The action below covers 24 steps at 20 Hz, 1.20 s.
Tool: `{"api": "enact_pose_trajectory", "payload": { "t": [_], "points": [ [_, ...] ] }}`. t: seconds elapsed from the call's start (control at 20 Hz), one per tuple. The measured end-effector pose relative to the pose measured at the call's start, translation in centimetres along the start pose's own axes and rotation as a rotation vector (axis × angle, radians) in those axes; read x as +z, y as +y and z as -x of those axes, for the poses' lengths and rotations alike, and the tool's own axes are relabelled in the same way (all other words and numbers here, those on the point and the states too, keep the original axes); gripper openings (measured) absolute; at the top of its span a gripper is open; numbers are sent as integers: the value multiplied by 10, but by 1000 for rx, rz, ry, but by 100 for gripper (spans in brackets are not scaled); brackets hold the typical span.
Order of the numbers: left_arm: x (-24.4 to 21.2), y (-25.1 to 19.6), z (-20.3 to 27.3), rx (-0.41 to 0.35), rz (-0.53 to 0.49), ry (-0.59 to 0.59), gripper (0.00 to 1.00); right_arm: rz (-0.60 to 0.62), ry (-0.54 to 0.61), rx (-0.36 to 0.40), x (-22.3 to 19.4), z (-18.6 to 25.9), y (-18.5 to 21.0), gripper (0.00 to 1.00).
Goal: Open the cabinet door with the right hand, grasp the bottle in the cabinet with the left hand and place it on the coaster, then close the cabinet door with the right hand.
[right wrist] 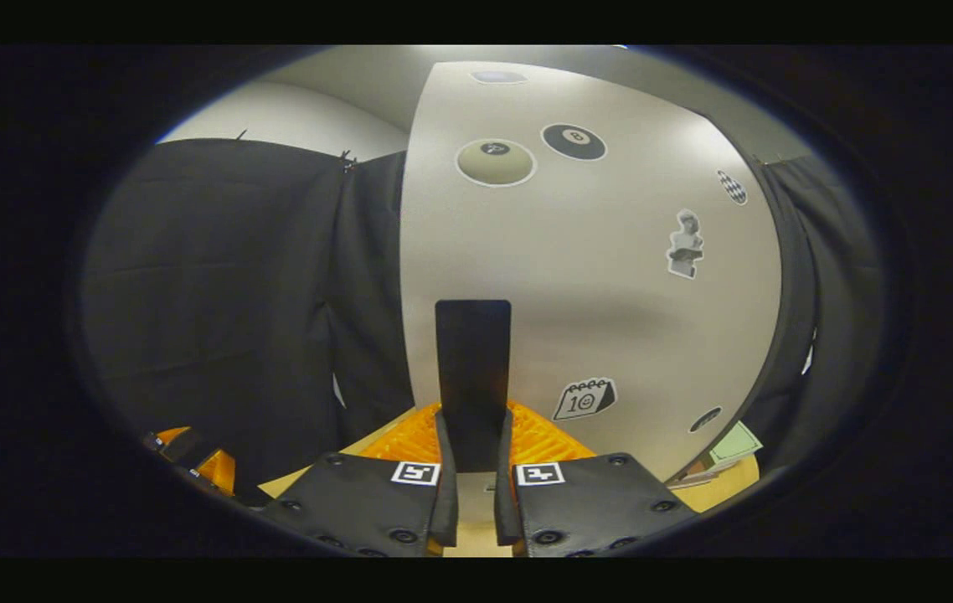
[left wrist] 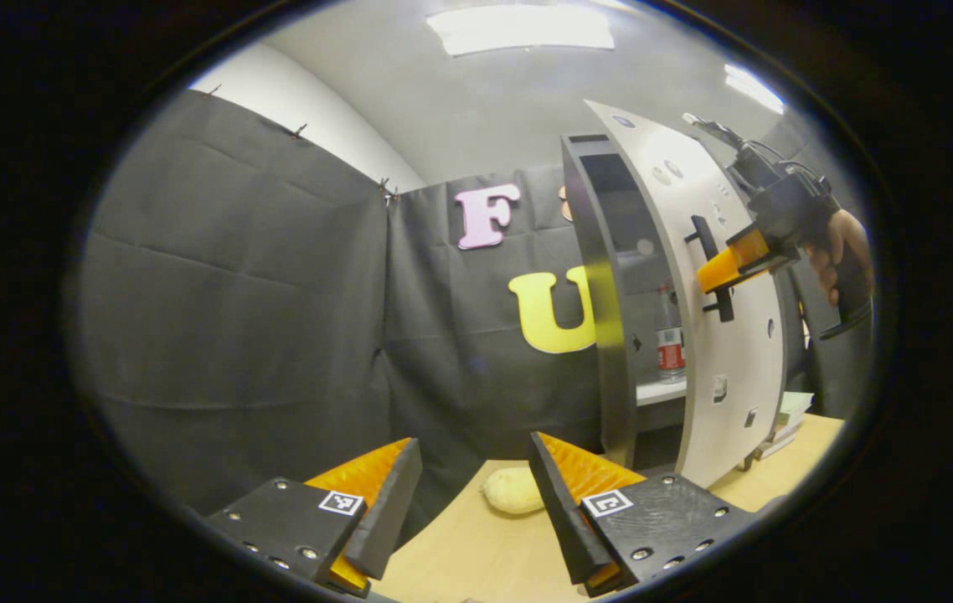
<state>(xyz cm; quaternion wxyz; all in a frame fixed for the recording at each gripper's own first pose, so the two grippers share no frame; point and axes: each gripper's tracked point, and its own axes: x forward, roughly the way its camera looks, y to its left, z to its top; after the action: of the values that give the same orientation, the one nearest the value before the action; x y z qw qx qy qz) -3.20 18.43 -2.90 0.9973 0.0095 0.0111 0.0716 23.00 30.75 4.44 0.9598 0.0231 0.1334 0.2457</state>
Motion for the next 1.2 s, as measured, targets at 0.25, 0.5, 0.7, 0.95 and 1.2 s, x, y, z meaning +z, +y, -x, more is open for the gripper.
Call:
{"api": "enact_pose_trajectory", "payload": {
  "t": [0.25,0.5,0.7,0.95,1.2],
  "points": [
    [7,-39,-11,-53,0,-5,77,7,13,55,-3,10,-5,18],
    [18,-78,-5,-101,7,-18,79,23,23,88,-6,24,-14,20],
    [27,-108,-3,-142,17,-32,77,5,39,112,-8,36,-22,20],
    [35,-146,3,-200,26,-40,79,1,39,107,-10,53,-33,18],
    [42,-174,17,-240,29,-50,79,-26,42,89,-13,66,-44,18]
  ]
}}
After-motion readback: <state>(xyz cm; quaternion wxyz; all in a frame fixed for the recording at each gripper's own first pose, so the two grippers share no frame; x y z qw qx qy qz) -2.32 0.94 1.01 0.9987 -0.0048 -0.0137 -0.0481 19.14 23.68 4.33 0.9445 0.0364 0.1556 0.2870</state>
